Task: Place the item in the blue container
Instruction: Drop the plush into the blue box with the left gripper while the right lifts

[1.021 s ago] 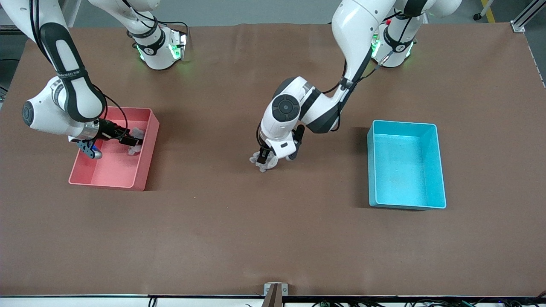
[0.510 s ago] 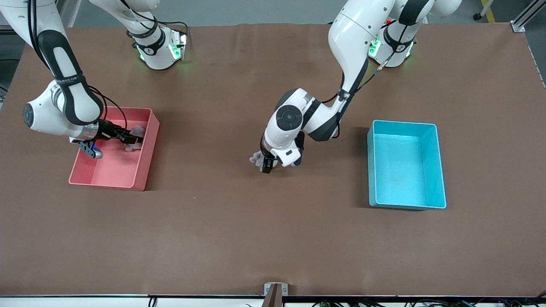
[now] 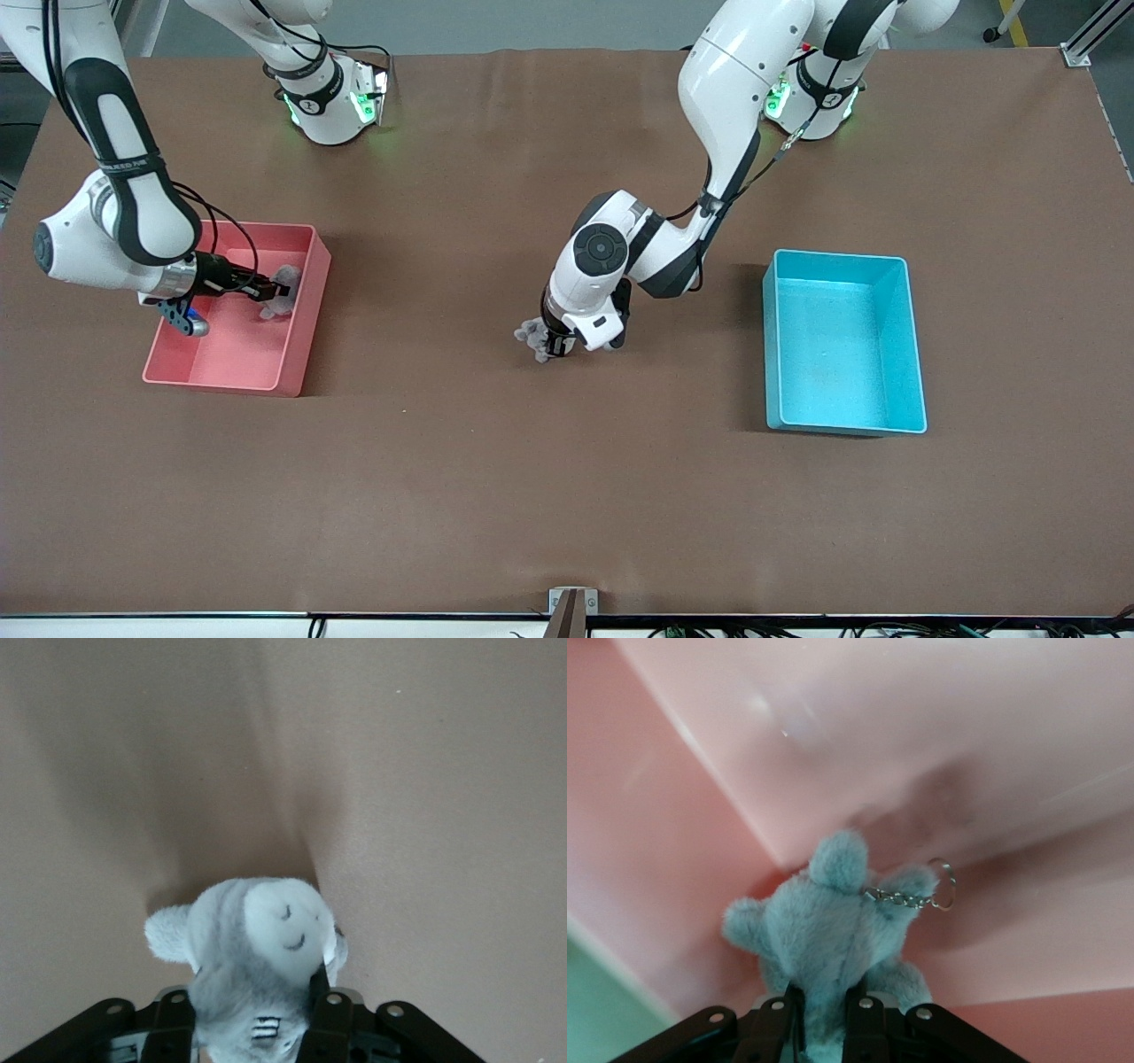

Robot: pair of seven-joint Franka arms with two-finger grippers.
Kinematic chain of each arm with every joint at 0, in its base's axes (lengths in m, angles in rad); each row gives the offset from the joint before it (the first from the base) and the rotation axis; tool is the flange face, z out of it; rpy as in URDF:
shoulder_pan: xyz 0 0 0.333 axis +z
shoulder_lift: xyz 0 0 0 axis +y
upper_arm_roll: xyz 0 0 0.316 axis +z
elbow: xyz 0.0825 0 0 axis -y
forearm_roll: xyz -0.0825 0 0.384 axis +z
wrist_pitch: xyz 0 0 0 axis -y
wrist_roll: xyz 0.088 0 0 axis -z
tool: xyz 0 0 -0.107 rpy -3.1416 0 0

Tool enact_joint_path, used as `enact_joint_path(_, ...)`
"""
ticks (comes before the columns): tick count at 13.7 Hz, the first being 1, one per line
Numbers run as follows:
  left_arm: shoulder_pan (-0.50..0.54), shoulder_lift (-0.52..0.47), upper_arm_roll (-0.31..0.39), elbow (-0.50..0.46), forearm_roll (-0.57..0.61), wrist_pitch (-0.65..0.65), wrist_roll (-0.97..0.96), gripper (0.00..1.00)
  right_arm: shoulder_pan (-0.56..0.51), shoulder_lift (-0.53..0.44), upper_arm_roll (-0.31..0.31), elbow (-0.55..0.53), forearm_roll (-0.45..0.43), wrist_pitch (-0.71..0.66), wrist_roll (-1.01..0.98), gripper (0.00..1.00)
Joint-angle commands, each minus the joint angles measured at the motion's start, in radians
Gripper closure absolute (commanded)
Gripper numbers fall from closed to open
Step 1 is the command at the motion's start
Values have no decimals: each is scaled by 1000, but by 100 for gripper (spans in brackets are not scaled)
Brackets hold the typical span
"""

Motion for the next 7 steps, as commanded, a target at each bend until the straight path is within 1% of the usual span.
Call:
enact_joint_path(1, 7, -51, 7, -3, 77, -35, 12, 100, -15, -12, 8, 127, -52, -165, 108, 98)
enact_joint_path(2, 25, -98, 9, -1, 120, -92, 23, 100, -9, -11, 12, 207, -107, -256, 202, 98)
enact_joint_path(3, 55, -147, 4, -3, 151, -144, 57, 100, 3, -8, 16, 284, -138, -339, 287, 98)
enact_joint_path(4, 90, -213, 4, -7, 156, -219, 133, 100, 38, -6, 14, 365, -149, -421, 371, 98)
enact_joint_path(6, 162, -301, 4, -9, 156, -349, 306, 100, 104, -6, 16, 457, -149, -494, 534, 98)
enact_joint_path(7, 200, -327, 4, -15, 156, -391, 386, 100, 145, -6, 16, 468, -143, -497, 609, 98)
